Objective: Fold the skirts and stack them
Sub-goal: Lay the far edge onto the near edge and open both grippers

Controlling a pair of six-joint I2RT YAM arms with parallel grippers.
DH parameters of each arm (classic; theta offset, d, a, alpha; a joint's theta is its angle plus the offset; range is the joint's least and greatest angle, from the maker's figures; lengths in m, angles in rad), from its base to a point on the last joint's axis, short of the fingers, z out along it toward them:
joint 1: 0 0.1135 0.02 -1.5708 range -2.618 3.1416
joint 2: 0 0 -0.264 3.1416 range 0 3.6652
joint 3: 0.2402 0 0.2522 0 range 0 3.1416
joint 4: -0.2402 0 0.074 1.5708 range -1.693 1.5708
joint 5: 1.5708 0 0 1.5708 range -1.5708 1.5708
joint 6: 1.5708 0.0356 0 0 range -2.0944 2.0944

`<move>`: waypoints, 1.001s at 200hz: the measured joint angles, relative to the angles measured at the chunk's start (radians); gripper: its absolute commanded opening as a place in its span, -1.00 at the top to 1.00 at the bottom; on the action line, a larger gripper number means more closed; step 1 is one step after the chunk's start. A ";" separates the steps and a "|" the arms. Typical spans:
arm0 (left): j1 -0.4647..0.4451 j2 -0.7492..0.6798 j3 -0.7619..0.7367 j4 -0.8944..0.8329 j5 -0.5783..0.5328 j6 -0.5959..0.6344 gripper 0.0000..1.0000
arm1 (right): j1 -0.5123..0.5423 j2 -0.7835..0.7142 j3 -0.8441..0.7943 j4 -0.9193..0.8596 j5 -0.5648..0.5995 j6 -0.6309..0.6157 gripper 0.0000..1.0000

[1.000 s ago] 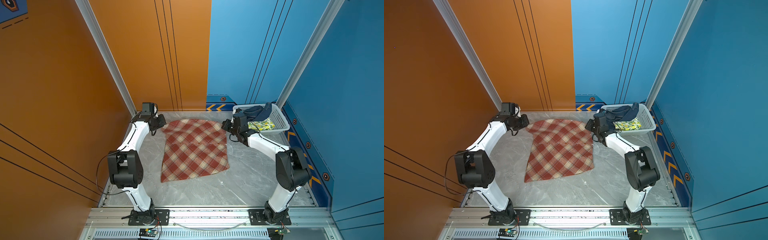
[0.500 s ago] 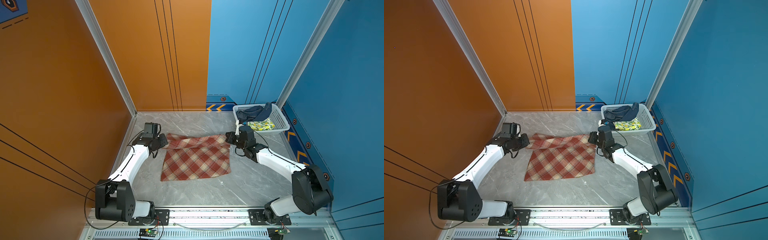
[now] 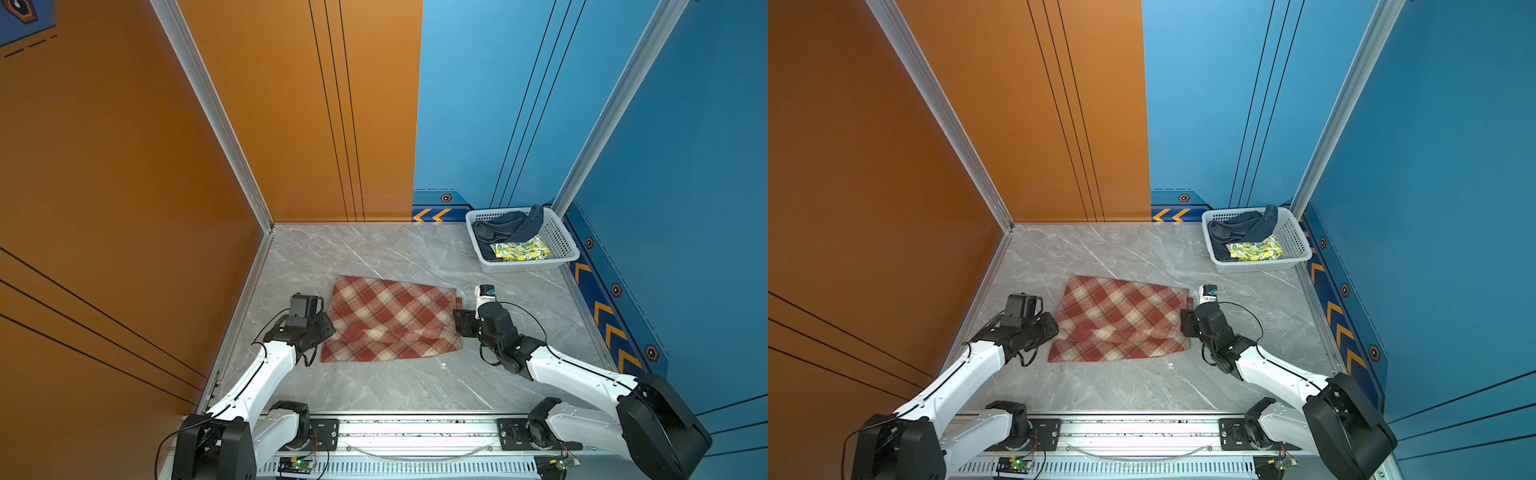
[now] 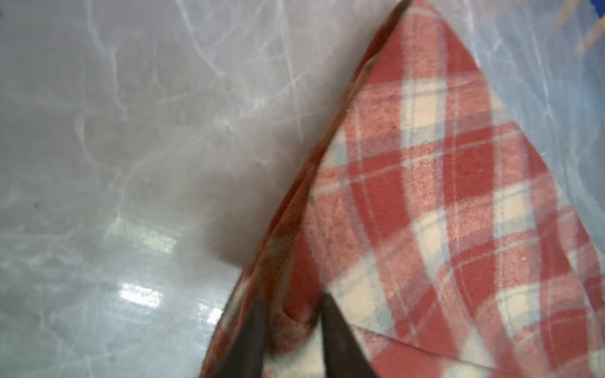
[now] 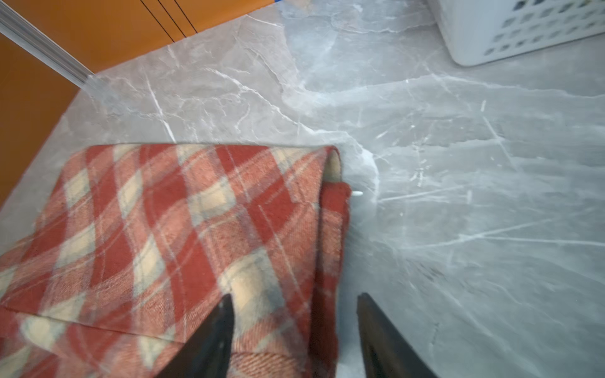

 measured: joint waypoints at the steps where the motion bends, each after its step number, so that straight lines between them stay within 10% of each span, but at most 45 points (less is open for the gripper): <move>1: 0.000 0.000 -0.002 0.000 0.000 0.000 -0.34 | 0.000 -0.001 -0.001 -0.002 0.001 0.002 -0.34; 66: -0.014 0.049 -0.032 0.031 -0.035 -0.024 -0.31 | 0.004 0.046 0.075 -0.137 0.017 0.109 -0.26; 111: -0.032 0.106 -0.032 0.063 -0.043 -0.016 0.29 | 0.003 0.153 0.128 -0.150 -0.051 0.167 -0.20; 139: -0.040 0.127 -0.032 0.086 -0.048 -0.009 1.00 | 0.004 0.238 0.153 -0.145 -0.095 0.195 0.33; 171: -0.044 0.128 -0.019 0.086 -0.053 -0.008 1.00 | 0.004 0.261 0.168 -0.146 -0.119 0.192 0.90; 200: -0.045 0.105 0.021 0.068 -0.056 -0.005 1.00 | 0.006 0.245 0.221 -0.154 -0.122 0.167 1.00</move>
